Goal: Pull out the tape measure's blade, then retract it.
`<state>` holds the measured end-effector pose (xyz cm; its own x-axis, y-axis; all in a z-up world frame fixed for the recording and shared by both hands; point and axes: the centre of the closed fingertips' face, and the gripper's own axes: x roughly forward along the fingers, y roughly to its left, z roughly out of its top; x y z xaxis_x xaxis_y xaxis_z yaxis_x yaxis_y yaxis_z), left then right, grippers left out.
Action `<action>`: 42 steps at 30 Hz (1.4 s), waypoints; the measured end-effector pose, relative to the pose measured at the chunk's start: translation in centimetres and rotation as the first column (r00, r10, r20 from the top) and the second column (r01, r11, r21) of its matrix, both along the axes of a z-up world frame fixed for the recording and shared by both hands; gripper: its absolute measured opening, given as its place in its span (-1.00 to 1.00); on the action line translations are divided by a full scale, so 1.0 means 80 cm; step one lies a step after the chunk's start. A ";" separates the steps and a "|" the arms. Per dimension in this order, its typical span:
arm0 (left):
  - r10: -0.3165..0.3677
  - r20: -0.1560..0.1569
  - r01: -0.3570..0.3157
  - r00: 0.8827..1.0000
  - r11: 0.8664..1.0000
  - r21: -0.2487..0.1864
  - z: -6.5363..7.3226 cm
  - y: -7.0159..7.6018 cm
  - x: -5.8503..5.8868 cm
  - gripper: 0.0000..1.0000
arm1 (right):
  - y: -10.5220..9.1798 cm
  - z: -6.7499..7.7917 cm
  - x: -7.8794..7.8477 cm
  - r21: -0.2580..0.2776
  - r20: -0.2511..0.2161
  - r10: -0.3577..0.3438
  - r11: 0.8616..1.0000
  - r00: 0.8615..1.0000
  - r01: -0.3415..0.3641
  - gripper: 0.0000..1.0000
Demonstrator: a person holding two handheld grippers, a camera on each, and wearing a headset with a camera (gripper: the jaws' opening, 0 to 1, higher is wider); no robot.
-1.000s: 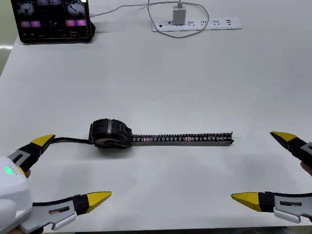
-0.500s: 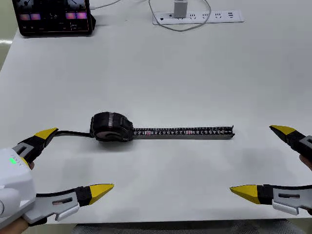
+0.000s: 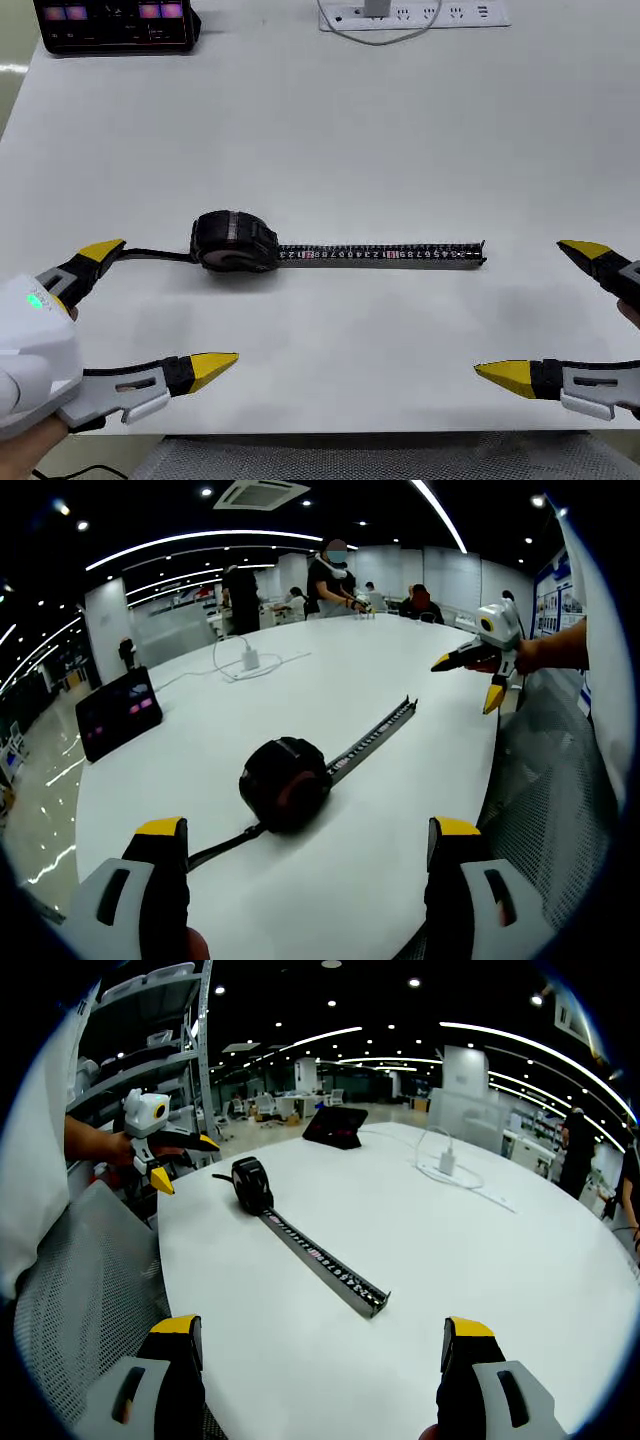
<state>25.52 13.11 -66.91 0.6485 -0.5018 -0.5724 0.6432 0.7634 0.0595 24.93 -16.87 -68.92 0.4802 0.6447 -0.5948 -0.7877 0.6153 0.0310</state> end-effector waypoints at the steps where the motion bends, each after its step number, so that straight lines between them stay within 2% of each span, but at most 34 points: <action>1: 0.000 0.001 0.000 1.000 1.000 0.000 0.000 0.000 0.000 0.95 | 0.000 0.000 0.000 0.002 0.000 -0.001 1.000 1.000 0.001 0.98; 29: -0.011 -0.001 0.011 1.000 1.000 0.005 0.000 -0.002 0.001 0.94 | -0.001 0.002 0.003 0.001 0.007 -0.001 1.000 1.000 0.001 0.98; 42: -0.010 -0.002 0.010 1.000 1.000 -0.011 0.000 -0.011 0.005 0.94 | 0.000 0.002 0.003 0.002 0.007 0.000 1.000 1.000 0.000 0.98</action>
<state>25.95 12.23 -66.92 0.6423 -0.5148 -0.5678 0.6510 0.7575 0.0497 25.16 -16.85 -68.74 0.4844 0.6458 -0.5901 -0.7879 0.6152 0.0266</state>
